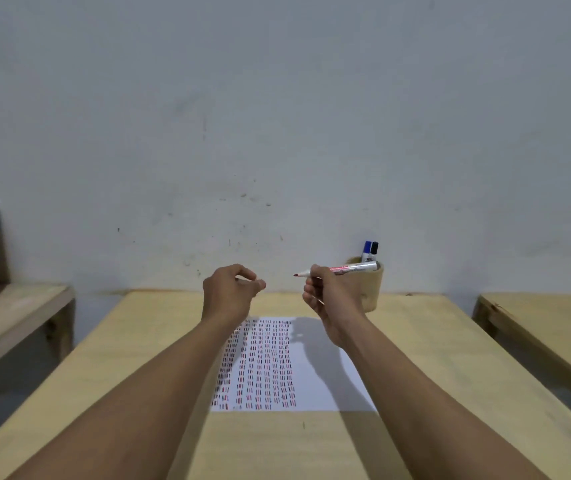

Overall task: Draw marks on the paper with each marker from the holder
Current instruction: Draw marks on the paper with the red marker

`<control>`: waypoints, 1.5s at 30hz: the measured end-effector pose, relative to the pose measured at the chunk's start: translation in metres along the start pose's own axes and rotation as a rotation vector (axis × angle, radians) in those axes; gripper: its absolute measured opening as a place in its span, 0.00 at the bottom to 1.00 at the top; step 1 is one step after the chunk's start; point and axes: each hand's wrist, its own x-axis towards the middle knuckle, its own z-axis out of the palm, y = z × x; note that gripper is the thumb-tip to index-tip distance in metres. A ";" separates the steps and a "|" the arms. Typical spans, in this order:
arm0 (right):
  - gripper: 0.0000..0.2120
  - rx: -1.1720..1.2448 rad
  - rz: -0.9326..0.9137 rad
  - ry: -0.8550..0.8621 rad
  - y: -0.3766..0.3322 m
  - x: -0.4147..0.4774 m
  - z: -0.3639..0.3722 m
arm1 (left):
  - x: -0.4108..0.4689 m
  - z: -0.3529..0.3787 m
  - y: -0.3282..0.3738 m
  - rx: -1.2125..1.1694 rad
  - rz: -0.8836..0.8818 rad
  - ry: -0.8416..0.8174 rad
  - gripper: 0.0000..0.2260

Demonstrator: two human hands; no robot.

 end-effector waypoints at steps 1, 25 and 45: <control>0.05 -0.011 0.008 -0.006 0.004 0.003 -0.001 | 0.003 -0.002 -0.009 0.040 -0.005 0.022 0.06; 0.07 -0.742 -0.248 0.066 0.058 0.048 -0.032 | -0.004 -0.028 -0.110 0.823 -0.011 -0.157 0.22; 0.13 -0.945 -0.267 0.106 0.090 0.070 -0.039 | -0.005 -0.028 -0.128 0.948 0.051 -0.285 0.26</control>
